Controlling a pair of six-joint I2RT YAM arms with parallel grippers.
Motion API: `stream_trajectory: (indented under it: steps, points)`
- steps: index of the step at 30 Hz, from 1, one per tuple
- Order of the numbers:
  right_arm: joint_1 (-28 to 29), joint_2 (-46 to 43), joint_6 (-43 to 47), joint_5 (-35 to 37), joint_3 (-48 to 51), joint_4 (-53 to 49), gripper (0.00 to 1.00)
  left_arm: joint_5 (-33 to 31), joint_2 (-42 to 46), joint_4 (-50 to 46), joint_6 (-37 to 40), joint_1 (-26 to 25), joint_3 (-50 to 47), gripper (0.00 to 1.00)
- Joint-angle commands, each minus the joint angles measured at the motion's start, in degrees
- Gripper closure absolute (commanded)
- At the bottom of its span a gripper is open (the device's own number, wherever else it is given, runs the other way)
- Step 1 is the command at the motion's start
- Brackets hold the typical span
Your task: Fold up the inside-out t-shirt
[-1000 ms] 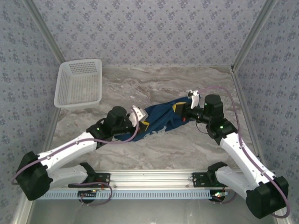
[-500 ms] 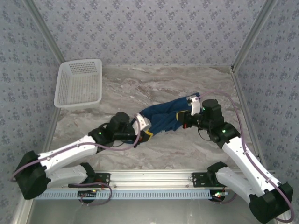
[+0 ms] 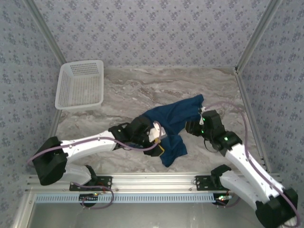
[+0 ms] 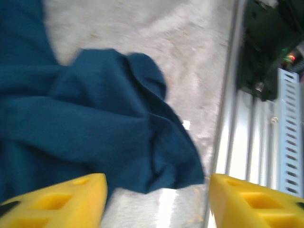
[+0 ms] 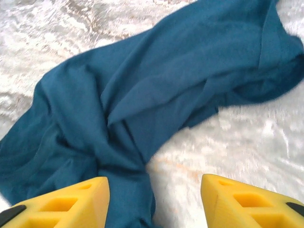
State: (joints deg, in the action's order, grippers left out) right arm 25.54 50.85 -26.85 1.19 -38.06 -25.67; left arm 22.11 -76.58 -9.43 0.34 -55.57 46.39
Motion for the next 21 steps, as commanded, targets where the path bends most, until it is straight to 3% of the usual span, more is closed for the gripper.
stream_trajectory:
  steps: [1,4,6,11,17,21]
  points:
    - [0.1,13.3,4.7,2.1,-5.6,11.5,0.41,-10.3,3.6,4.9,-11.0,9.2,-1.0,0.23]
    - [-0.1,28.4,9.7,0.7,-14.2,12.6,0.35,-13.9,-3.3,0.2,-22.5,20.2,4.7,0.2]
    - [-0.3,36.8,11.6,0.5,-20.4,11.1,0.32,-12.4,-10.4,-4.1,-24.0,24.3,9.9,0.21]
    - [0.4,51.9,13.9,-3.8,-32.4,9.0,0.26,-7.8,-21.3,-7.4,-23.2,25.5,16.9,0.21]
    - [3.3,61.3,14.6,-6.0,-39.2,6.0,0.24,-6.1,-24.5,-7.5,-22.9,26.0,15.1,0.23]
    - [3.6,65.0,15.3,-4.6,-41.3,5.0,0.25,-4.0,-26.1,-7.0,-22.6,26.0,14.3,0.35]
